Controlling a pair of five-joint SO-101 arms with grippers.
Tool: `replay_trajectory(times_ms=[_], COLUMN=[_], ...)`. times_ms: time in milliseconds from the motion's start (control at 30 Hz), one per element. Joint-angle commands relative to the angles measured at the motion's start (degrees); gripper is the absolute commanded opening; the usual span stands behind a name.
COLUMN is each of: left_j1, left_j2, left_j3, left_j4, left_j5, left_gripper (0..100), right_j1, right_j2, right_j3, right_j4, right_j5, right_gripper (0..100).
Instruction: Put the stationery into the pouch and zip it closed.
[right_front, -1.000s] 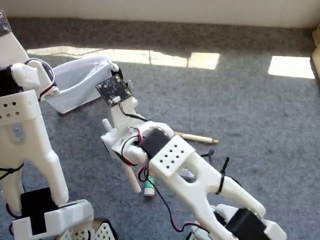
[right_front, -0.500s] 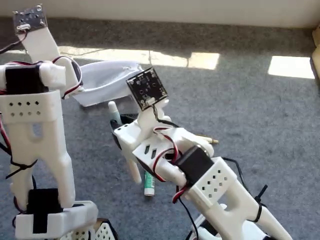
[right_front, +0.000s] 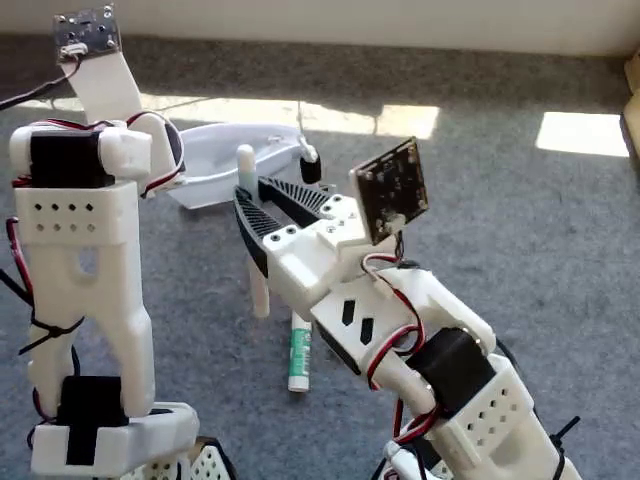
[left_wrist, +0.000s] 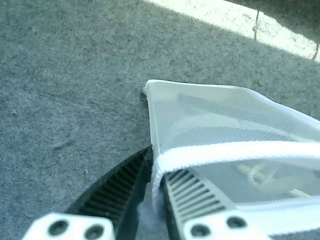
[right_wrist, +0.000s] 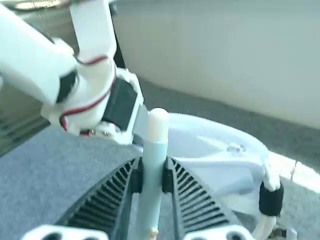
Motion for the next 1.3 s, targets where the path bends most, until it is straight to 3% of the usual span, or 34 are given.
replay_trajectory(times_ms=[0, 600, 933, 1267], left_j1=[1.27, 1.36, 1.36, 1.36], left_j2=[-0.13, -0.13, -0.48, -0.57], left_j3=[-2.07, 1.19, 2.86, 3.21], left_j4=[0.00, 0.00, -0.44, -0.44], left_j5=[0.70, 0.44, 0.44, 0.44], left_gripper=[1, 1, 1, 1], right_j1=[2.24, 2.33, 7.87, 10.07], right_j2=[-2.15, -1.63, -1.54, 10.95], right_j3=[-0.31, 0.92, 18.24, 21.05], right_j4=[-6.55, -29.32, -61.93, -73.54], right_j5=[0.70, 0.79, 0.79, 0.70], right_gripper=[0.5, 0.5, 0.5, 0.5])
